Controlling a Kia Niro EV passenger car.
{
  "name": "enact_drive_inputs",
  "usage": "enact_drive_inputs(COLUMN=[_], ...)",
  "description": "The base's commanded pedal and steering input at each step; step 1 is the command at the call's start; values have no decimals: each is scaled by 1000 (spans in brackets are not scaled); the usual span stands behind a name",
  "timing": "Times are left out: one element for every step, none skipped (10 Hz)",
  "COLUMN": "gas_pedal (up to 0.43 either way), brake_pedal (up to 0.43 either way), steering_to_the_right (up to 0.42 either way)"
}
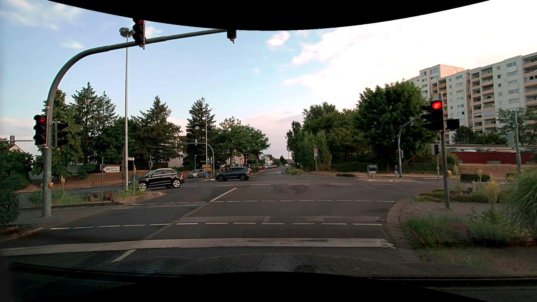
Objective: Follow the waypoints while adhering to traffic rules and regulations
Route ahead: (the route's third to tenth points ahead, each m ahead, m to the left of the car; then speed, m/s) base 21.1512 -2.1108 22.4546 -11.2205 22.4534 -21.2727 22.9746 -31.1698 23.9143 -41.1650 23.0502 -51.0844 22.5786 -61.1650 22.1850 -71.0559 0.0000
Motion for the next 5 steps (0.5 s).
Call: enact_drive_inputs(gas_pedal=[0, 0, 0, 0, 0], brake_pedal=[262, 262, 262, 262, 262], steering_to_the_right=[44, 44, 44, 44, 44])
